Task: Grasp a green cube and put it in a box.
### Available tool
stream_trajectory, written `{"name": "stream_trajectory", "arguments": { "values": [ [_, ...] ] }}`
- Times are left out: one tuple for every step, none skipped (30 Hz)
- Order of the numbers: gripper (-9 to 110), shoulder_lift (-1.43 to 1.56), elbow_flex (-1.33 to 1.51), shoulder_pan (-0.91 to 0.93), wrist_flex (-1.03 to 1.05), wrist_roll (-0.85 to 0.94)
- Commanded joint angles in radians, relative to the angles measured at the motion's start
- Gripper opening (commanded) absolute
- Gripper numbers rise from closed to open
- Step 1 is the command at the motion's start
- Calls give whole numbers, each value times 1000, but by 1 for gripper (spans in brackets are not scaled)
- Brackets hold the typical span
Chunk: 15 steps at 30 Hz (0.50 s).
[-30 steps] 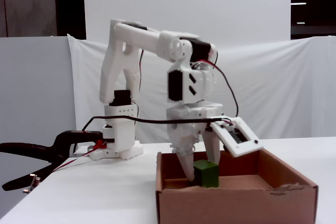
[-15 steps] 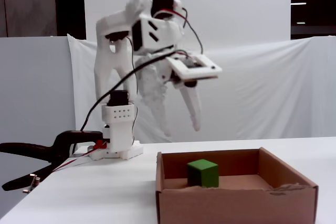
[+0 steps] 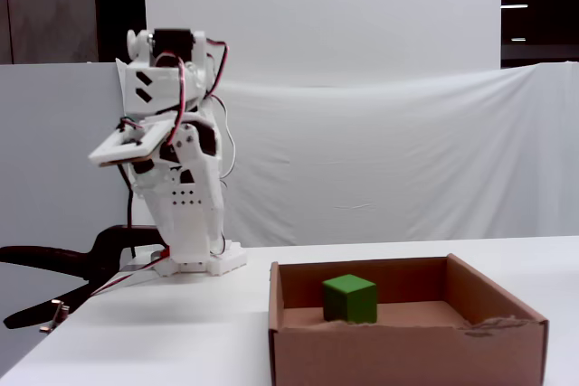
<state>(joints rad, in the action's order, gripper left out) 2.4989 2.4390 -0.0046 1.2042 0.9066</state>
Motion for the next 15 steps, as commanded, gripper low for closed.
{"name": "stream_trajectory", "arguments": {
  "values": [
    [21,160,103,55,-18,-5],
    [21,210,149,63,-29,-5],
    [21,262,199,66,-46,-5],
    [21,314,247,67,-66,-5],
    [21,370,291,69,-84,-5],
    [21,420,330,72,-100,-5],
    [21,466,364,75,-107,-5],
    [21,503,390,78,-110,-5],
    [21,529,408,83,-110,-5],
    [21,551,423,89,-104,-5],
    [21,569,436,95,-94,-5],
    [21,588,446,100,-77,-5],
    [21,604,459,103,-60,-5],
    [21,624,471,107,-44,-5],
    [21,641,486,109,-37,-5]
  ]
}}
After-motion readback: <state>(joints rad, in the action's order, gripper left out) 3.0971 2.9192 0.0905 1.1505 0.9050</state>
